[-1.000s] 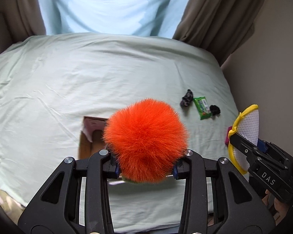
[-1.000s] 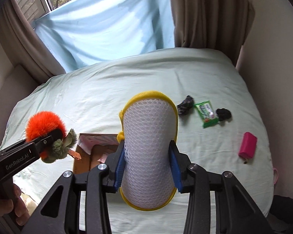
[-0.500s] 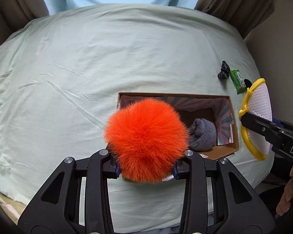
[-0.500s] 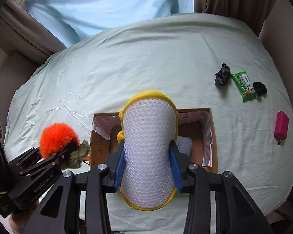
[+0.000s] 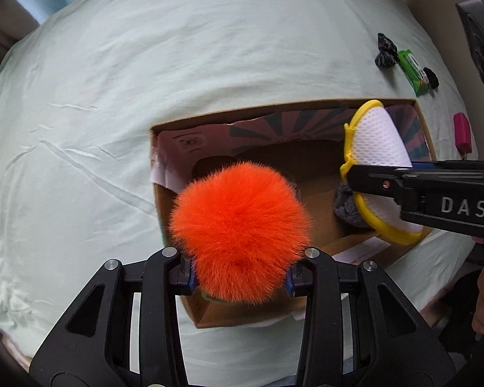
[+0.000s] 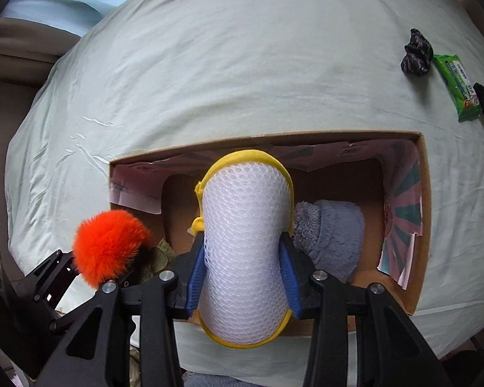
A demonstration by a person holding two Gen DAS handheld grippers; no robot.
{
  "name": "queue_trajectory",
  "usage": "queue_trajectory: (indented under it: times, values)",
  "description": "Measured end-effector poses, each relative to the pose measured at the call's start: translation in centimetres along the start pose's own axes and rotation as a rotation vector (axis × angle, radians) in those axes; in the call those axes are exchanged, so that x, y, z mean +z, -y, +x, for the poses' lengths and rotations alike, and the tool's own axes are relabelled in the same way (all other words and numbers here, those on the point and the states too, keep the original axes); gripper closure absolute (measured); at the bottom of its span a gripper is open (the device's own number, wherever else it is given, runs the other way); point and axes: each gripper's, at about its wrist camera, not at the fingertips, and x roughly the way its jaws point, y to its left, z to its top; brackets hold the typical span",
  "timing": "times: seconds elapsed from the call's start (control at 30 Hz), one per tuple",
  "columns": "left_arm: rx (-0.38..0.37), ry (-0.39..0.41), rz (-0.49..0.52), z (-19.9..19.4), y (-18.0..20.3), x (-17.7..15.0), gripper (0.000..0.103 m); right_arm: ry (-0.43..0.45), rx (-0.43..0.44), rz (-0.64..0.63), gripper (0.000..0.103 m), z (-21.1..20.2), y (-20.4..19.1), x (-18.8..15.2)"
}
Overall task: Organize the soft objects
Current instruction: 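Carry the orange pompom and yellow mesh bag over the box with both tools, then open both tools to drop the pompom and mesh bag into the box, then lift both tools up and away from the box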
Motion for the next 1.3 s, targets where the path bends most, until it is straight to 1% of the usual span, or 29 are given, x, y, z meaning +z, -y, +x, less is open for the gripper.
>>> queue_trajectory:
  times: [0.03,0.1,0.2,0.27,0.33,0.37,0.43,0.47,0.5,0.53,0.6,0.67,0.73,0.83,1.03,1.3]
  values:
    - [-0.013,-0.013,0.008,0.7,0.3,0.3,0.07,-0.022,0.001,0.012,0.063,0.7,0.3,0.3]
    - [-0.024,-0.041,0.026,1.8,0.8,0.6,0.07,-0.072,0.019,0.051,0.063,2.4,1.0,0.7]
    - [-0.026,-0.075,0.062,3.2,1.6,0.9,0.07,-0.08,0.022,0.059,0.063,3.3,1.2,1.1]
    - [-0.028,-0.09,0.08,3.7,1.9,0.9,0.07,-0.083,0.039,0.07,0.063,3.5,1.3,1.3]
    - [-0.036,-0.087,0.096,3.8,2.1,0.9,0.07,-0.082,0.054,0.079,0.062,3.6,1.3,1.6]
    - [-0.044,-0.078,0.102,3.6,2.1,0.9,0.067,-0.084,0.058,0.078,0.061,3.6,1.3,1.8]
    - [-0.054,-0.075,0.116,3.4,2.3,0.8,0.049,-0.097,0.062,0.069,0.056,3.8,1.0,2.1]
    - [-0.058,-0.076,0.127,3.3,2.5,0.8,0.022,-0.099,0.065,0.068,0.052,3.9,0.9,2.4]
    - [-0.049,-0.076,0.139,3.2,2.5,0.7,0.001,-0.099,0.072,0.071,0.041,3.9,0.9,2.5]
    - [-0.027,-0.07,0.154,3.0,2.7,0.5,0.0,-0.097,0.078,0.076,0.026,4.0,1.0,2.6]
    - [0.028,-0.047,0.18,2.5,3.1,0.3,0.0,-0.085,0.07,0.084,0.012,3.8,1.0,2.7]
    - [0.061,-0.054,0.203,2.2,3.3,0.1,0.0,-0.037,0.052,0.085,0.011,3.1,1.3,2.8]
    - [0.058,-0.044,0.208,1.7,3.4,-0.2,0.0,0.007,0.039,0.077,0.011,2.2,1.5,2.6]
    - [0.035,-0.037,0.19,0.9,3.3,-0.5,0.0,0.011,0.03,0.058,0.011,1.4,1.6,2.2]
    - [0.029,0.004,0.167,-1.5,2.7,-0.9,0.0,0.051,0.05,0.064,0.011,-0.4,1.6,1.4]
    - [0.021,0.065,0.113,-5.2,1.9,-3.0,0.0,0.093,0.075,0.035,0.011,-3.6,0.5,-1.1]
